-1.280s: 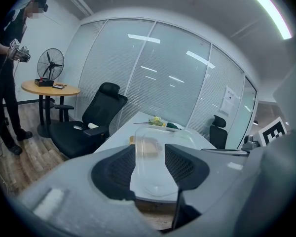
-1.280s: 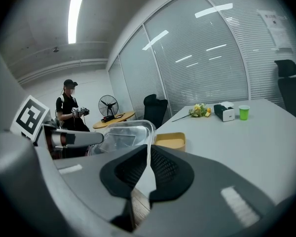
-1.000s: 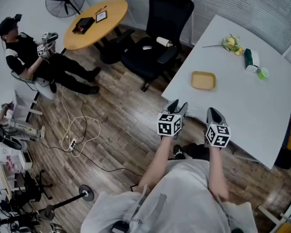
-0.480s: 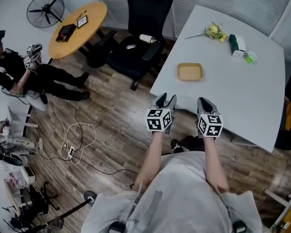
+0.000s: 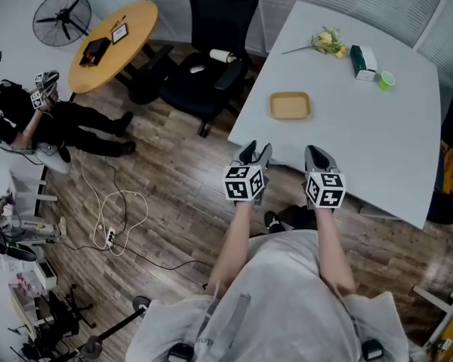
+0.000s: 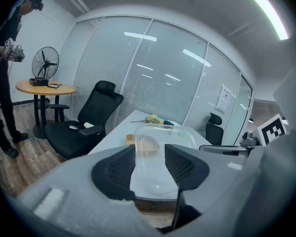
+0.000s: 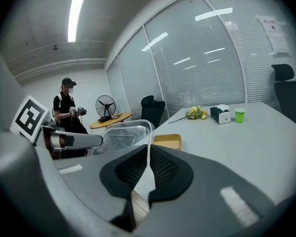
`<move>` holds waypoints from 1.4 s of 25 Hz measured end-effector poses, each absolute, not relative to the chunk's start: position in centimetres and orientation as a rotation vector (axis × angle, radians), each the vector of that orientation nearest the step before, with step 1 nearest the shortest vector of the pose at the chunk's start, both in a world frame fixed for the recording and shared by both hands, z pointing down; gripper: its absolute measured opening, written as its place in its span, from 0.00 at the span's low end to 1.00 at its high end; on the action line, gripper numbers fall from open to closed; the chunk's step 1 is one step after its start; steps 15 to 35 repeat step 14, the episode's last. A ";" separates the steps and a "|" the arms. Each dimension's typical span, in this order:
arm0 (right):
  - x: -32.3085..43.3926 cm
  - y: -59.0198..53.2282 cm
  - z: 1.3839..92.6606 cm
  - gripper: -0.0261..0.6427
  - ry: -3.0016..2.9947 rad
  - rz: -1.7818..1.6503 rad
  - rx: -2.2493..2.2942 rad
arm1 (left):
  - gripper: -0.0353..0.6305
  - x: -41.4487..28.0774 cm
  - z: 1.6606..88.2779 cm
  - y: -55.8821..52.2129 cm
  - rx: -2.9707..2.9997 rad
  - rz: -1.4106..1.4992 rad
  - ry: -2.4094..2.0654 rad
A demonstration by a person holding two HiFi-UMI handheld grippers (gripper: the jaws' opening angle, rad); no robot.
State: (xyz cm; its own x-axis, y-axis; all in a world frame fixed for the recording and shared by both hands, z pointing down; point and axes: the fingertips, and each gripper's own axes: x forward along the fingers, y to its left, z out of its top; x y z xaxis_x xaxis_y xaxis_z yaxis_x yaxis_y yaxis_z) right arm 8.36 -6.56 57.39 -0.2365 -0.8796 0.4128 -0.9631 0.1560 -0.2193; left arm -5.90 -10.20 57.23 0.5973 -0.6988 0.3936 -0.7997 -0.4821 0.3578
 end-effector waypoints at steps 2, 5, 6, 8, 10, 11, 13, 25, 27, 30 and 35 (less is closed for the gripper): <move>8.6 -6.6 57.4 0.07 -2.231 0.660 1.822 | 0.33 -5.7 57.4 -10.2 2.324 0.276 -1.177; 8.8 -6.6 57.5 0.07 -2.220 0.671 1.831 | 0.33 -5.6 57.7 -10.1 2.326 0.284 -1.162; 8.9 -6.5 57.5 0.07 -2.218 0.675 1.833 | 0.32 -5.6 57.7 -10.0 2.324 0.284 -1.161; 9.0 -6.4 57.6 0.07 -2.216 0.683 1.835 | 0.32 -5.5 57.8 -9.9 2.322 0.283 -1.158; 9.1 -6.3 57.6 0.07 -2.214 0.687 1.837 | 0.31 -5.4 57.8 -9.9 2.324 0.281 -1.153; 9.2 -6.3 57.7 0.07 -2.213 0.689 1.838 | 0.31 -5.3 57.8 -9.9 2.326 0.279 -1.150; 9.3 -6.2 57.8 0.07 -2.212 0.695 1.840 | 0.31 -5.2 57.8 -9.8 2.330 0.276 -1.147; 9.4 -6.2 57.9 0.07 -2.211 0.698 1.841 | 0.31 -5.1 57.8 -9.8 2.331 0.274 -1.145; 9.4 -6.2 57.9 0.07 -2.211 0.698 1.841 | 0.31 -5.1 57.8 -9.8 2.331 0.274 -1.145; 9.4 -6.2 57.9 0.07 -2.211 0.698 1.841 | 0.31 -5.1 57.8 -9.8 2.331 0.274 -1.145; 9.4 -6.2 57.9 0.07 -2.211 0.698 1.841 | 0.31 -5.1 57.8 -9.8 2.331 0.274 -1.145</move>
